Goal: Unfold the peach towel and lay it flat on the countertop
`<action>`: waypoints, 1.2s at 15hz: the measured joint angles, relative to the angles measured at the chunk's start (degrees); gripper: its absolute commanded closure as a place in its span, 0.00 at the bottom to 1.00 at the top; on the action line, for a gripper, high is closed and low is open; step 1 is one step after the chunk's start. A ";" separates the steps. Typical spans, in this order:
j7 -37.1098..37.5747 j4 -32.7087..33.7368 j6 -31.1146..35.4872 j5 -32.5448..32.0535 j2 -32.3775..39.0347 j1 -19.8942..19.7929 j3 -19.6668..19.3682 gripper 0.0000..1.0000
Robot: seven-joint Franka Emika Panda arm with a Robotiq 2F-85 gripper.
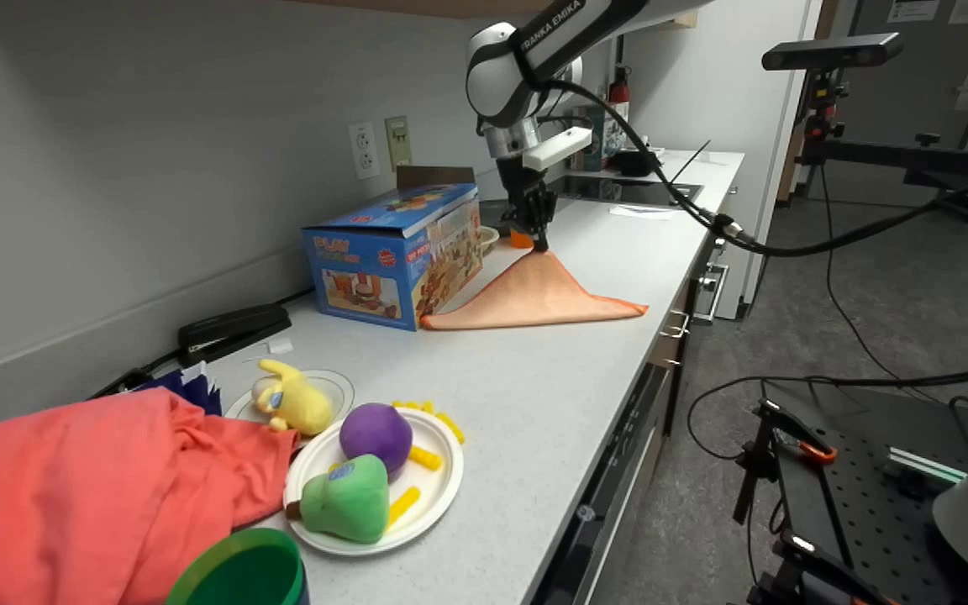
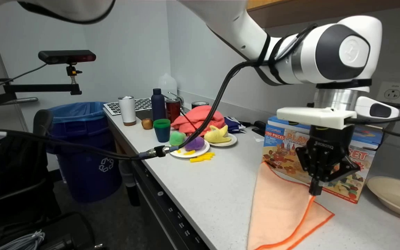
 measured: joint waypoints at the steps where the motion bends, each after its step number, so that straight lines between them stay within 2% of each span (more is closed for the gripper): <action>1: -1.19 -0.82 -1.03 -0.31 -1.27 0.38 0.25 1.00; 10: -14.98 -10.46 -6.55 -5.75 -10.12 5.46 5.46 1.00; 18: -29.16 -17.42 -6.90 -8.73 -13.67 8.69 10.45 1.00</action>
